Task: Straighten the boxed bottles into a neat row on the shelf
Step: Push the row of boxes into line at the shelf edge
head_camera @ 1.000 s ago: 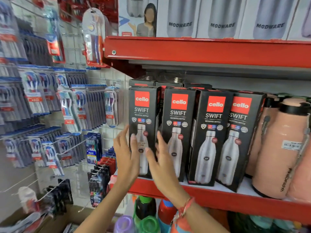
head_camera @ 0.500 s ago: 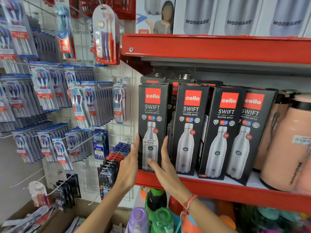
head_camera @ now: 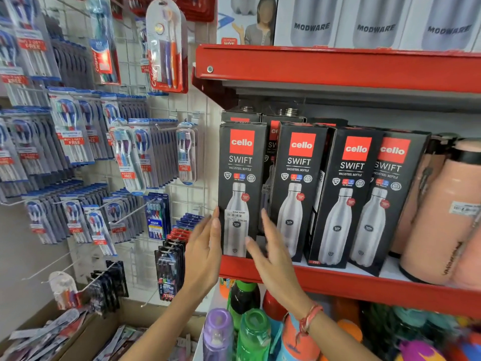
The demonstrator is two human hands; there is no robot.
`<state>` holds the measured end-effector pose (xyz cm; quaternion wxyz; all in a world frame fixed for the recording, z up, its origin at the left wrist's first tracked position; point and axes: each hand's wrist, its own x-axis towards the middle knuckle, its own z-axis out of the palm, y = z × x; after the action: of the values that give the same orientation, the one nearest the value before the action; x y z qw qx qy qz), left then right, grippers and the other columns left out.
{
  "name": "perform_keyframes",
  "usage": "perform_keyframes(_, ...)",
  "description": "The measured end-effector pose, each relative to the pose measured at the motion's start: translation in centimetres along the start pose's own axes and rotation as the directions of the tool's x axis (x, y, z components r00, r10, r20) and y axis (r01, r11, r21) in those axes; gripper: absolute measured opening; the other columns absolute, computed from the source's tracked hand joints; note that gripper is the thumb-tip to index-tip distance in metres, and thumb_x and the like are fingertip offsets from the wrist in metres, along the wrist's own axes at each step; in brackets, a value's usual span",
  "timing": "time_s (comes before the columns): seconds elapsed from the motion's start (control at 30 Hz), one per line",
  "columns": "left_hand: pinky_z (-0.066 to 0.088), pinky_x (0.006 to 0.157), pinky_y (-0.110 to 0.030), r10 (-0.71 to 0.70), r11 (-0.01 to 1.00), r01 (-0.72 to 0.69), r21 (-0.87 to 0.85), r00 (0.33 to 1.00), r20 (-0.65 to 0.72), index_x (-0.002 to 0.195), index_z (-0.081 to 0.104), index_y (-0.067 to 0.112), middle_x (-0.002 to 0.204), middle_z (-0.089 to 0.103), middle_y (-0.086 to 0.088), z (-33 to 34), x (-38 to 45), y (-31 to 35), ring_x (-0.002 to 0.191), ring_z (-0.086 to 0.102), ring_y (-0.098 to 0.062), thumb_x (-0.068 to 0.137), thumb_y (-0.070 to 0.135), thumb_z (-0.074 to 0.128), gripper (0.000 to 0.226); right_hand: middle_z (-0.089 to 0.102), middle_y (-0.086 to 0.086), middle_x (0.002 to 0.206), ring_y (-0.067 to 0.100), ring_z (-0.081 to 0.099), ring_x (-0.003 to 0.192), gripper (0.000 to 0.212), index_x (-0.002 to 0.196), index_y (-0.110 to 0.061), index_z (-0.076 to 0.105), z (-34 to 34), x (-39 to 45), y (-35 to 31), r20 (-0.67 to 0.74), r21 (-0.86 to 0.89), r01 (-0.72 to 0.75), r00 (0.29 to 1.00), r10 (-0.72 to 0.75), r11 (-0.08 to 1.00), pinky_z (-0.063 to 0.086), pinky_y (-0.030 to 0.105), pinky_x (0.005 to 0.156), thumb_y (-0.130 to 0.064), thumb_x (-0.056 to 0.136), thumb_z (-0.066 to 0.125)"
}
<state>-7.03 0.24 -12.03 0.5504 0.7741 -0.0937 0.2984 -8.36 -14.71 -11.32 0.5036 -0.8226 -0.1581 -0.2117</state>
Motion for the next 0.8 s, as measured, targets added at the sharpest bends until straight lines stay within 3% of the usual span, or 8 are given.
perform_keyframes(0.07, 0.036, 0.11, -0.031, 0.152, 0.988, -0.154, -0.007, 0.978, -0.146, 0.136, 0.053, 0.029, 0.134, 0.051, 0.003, 0.9, -0.7, 1.7, 0.13, 0.045, -0.012, 0.096, 0.052, 0.029, 0.052, 0.037, -0.003, 0.148, 0.01, 0.031, 0.141, 0.055, 0.148, -0.022, 0.034, -1.1, -0.4, 0.2, -0.26, -0.04, 0.002, 0.966, -0.013, 0.999, 0.023, 0.02, 0.112, -0.027, 0.096, 0.053)
perform_keyframes(0.1, 0.036, 0.108, -0.024, 0.214, 0.975, -0.22, -0.03, 0.967, -0.134, 0.133, 0.056, 0.023, 0.13, 0.053, 0.005, 1.6, -1.0, 2.6, 0.127, 0.047, -0.007, 0.097, 0.047, 0.032, 0.05, 0.039, -0.002, 0.142, 0.013, 0.036, 0.138, 0.051, 0.145, -0.018, 0.037, -1.8, -0.5, 0.3, -0.342, -0.033, -0.023, 0.94, 0.01, 0.999, 0.023, 0.017, 0.108, -0.024, 0.097, 0.053)
perform_keyframes(0.17, 0.033, 0.106, -0.012, 0.195, 0.972, -0.183, -0.145, 0.978, 0.072, 0.135, 0.052, 0.024, 0.134, 0.056, 0.011, 3.4, -1.5, 4.0, 0.127, 0.046, 0.005, 0.095, 0.055, 0.03, 0.056, 0.036, -0.002, 0.143, 0.015, 0.033, 0.139, 0.052, 0.146, -0.014, 0.035, -3.3, -0.5, 0.6, -0.388, 0.01, -0.097, 0.917, 0.093, 0.995, 0.02, 0.016, 0.107, -0.024, 0.098, 0.051)
perform_keyframes(0.27, 0.014, 0.108, -0.009, -0.045, 0.958, 0.147, -0.246, 0.925, 0.376, 0.15, 0.025, 0.029, 0.158, 0.026, 0.013, 6.4, -1.8, 4.7, 0.137, 0.019, 0.014, 0.074, 0.088, 0.017, 0.096, 0.021, -0.001, 0.161, 0.012, 0.019, 0.147, 0.064, 0.153, -0.015, 0.02, -4.7, -0.7, 1.1, -0.272, 0.112, -0.2, 0.936, 0.224, 0.973, 0.015, 0.023, 0.115, -0.035, 0.099, 0.046)
perform_keyframes(0.43, 0.009, 0.117, -0.028, -0.282, 0.875, 0.412, -0.255, 0.861, 0.422, 0.151, 0.014, 0.025, 0.16, 0.016, 0.004, 9.0, -0.9, 4.5, 0.139, 0.015, 0.0, 0.051, 0.102, 0.01, 0.126, 0.014, -0.003, 0.163, 0.014, 0.016, 0.149, 0.075, 0.156, -0.022, 0.009, -5.2, 0.2, 1.5, -0.104, 0.271, -0.376, 0.903, 0.416, 0.886, 0.014, 0.034, 0.119, -0.054, 0.096, 0.04)
perform_keyframes(0.53, 0.01, 0.121, -0.038, -0.359, 0.851, 0.476, -0.221, 0.835, 0.417, 0.151, 0.018, 0.022, 0.16, 0.02, -0.002, 9.2, -0.9, 4.5, 0.147, 0.019, -0.014, 0.048, 0.104, 0.01, 0.132, 0.018, -0.002, 0.163, 0.019, 0.02, 0.149, 0.073, 0.155, -0.027, 0.01, -5.7, 0.9, 1.4, -0.056, 0.303, -0.421, 0.888, 0.457, 0.855, 0.016, 0.04, 0.119, -0.058, 0.094, 0.036)
perform_keyframes(0.67, 0.016, 0.113, -0.028, -0.346, 0.873, 0.443, -0.202, 0.857, 0.383, 0.148, 0.027, 0.023, 0.158, 0.027, 0.001, 8.6, -1.9, 4.5, 0.136, 0.025, -0.002, 0.054, 0.102, 0.012, 0.124, 0.018, -0.004, 0.163, 0.016, 0.021, 0.148, 0.079, 0.155, -0.028, 0.009, -5.9, 0.2, 1.3, -0.013, 0.304, -0.424, 0.894, 0.449, 0.853, 0.017, 0.038, 0.118, -0.063, 0.091, 0.039)
perform_keyframes(0.8, 0.013, 0.122, -0.038, -0.341, 0.874, 0.436, -0.213, 0.864, 0.369, 0.149, 0.027, 0.023, 0.158, 0.025, 0.002, 7.7, -2.6, 3.9, 0.144, 0.022, -0.009, 0.056, 0.101, 0.013, 0.122, 0.02, -0.01, 0.161, 0.013, 0.024, 0.146, 0.082, 0.154, -0.033, 0.01, -5.8, -0.8, 1.0, 0.039, 0.311, -0.429, 0.897, 0.439, 0.848, 0.02, 0.029, 0.106, -0.068, 0.087, 0.04)
